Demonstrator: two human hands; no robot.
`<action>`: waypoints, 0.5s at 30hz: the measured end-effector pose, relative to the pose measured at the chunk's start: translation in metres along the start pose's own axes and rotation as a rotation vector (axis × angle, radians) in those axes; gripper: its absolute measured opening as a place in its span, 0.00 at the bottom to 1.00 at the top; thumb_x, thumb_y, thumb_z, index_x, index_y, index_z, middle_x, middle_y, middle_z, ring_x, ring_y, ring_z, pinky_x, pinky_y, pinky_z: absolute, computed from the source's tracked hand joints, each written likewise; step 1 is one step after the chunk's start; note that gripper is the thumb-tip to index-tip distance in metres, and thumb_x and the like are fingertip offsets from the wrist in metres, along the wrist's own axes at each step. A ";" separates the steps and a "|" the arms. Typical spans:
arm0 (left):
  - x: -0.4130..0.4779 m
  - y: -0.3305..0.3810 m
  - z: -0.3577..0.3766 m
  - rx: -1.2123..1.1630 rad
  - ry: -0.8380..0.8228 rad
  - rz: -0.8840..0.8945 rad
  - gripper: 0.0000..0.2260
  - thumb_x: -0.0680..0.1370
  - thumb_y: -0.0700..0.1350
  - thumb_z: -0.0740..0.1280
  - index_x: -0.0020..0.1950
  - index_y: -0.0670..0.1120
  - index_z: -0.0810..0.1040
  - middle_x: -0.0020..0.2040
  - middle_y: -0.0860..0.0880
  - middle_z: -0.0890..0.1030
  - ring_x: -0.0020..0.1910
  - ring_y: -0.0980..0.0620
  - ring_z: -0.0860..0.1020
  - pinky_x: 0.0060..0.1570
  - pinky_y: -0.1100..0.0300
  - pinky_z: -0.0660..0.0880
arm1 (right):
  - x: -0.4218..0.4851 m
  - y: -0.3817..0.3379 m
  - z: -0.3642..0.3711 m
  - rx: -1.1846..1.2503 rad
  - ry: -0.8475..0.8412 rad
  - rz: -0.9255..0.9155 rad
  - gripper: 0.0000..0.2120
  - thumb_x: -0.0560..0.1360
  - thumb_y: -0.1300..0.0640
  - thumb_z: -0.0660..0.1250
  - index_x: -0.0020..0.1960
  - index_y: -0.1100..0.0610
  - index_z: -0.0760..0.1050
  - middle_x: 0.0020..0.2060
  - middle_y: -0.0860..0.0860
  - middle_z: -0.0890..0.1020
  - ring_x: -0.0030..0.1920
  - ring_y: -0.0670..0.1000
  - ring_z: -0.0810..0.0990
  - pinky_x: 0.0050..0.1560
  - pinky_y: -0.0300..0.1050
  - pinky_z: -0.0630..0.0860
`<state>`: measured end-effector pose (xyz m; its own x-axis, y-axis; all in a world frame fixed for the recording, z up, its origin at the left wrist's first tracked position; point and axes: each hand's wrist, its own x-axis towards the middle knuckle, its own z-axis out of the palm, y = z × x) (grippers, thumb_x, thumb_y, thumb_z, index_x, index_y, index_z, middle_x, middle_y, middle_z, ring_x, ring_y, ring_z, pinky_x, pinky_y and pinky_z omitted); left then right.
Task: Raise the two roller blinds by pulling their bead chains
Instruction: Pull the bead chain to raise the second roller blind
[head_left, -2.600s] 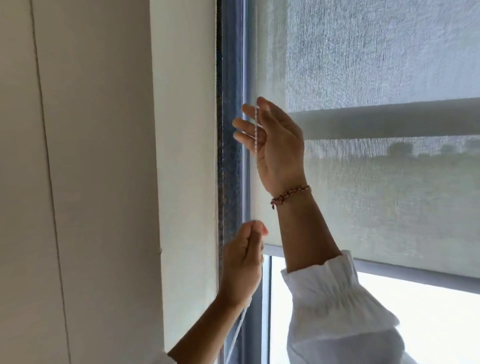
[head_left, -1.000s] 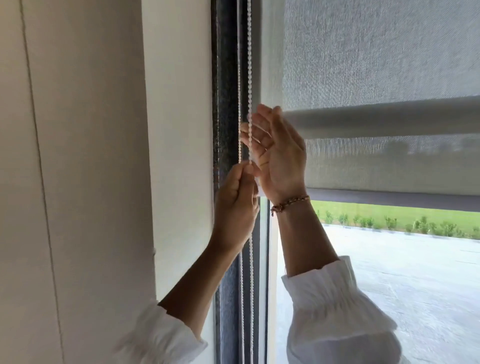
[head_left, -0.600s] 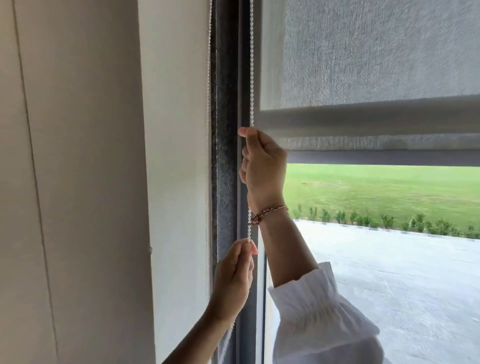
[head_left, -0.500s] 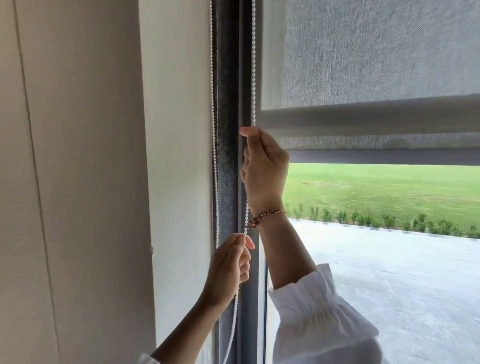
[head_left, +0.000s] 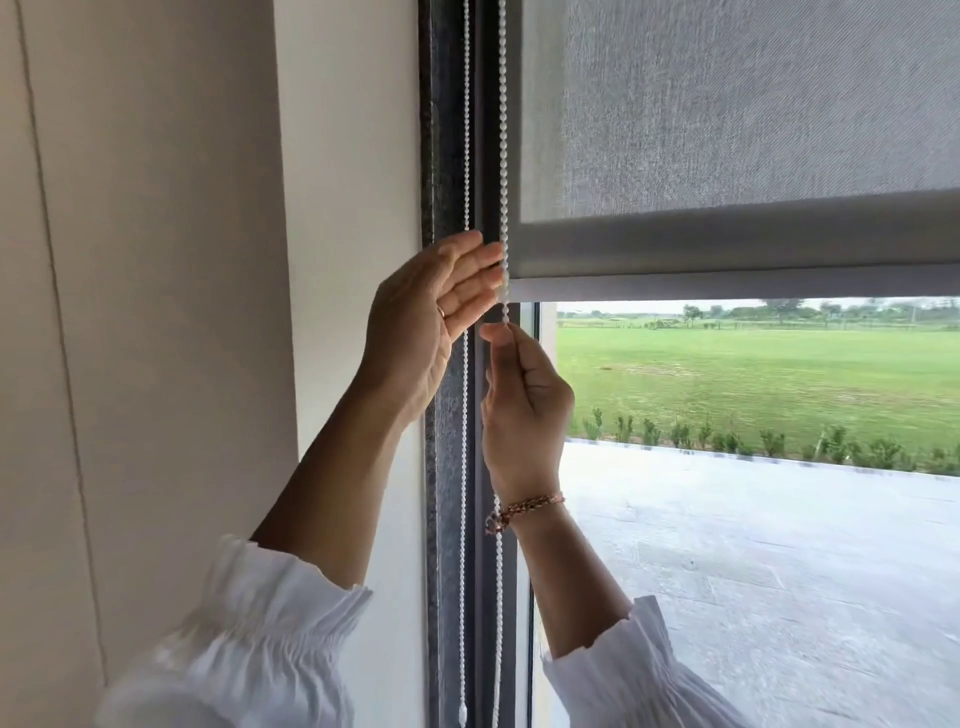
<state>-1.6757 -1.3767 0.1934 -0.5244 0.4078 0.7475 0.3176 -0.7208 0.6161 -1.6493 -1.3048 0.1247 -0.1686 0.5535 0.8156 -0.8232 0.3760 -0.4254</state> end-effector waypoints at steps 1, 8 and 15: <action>0.002 0.004 0.004 -0.001 -0.017 -0.002 0.13 0.81 0.43 0.53 0.59 0.41 0.74 0.53 0.46 0.82 0.55 0.49 0.81 0.55 0.60 0.77 | -0.003 0.003 -0.002 -0.015 0.008 0.002 0.11 0.75 0.55 0.61 0.48 0.59 0.80 0.30 0.39 0.74 0.31 0.39 0.70 0.35 0.37 0.66; 0.011 0.012 0.024 -0.023 0.001 -0.057 0.10 0.81 0.41 0.56 0.52 0.42 0.76 0.38 0.49 0.84 0.35 0.55 0.82 0.36 0.64 0.78 | -0.022 0.014 -0.007 -0.046 0.000 0.022 0.11 0.75 0.54 0.61 0.46 0.58 0.80 0.23 0.38 0.72 0.29 0.36 0.68 0.34 0.34 0.64; 0.011 0.001 0.030 0.028 0.099 0.064 0.12 0.81 0.40 0.56 0.42 0.46 0.76 0.22 0.57 0.66 0.19 0.61 0.57 0.17 0.70 0.55 | -0.024 0.014 0.000 -0.087 -0.045 0.007 0.10 0.77 0.58 0.60 0.41 0.58 0.77 0.23 0.39 0.71 0.27 0.38 0.67 0.32 0.28 0.62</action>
<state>-1.6574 -1.3563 0.2092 -0.5774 0.3034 0.7580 0.3740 -0.7270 0.5758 -1.6565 -1.3134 0.0990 -0.2006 0.5229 0.8285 -0.7720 0.4363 -0.4623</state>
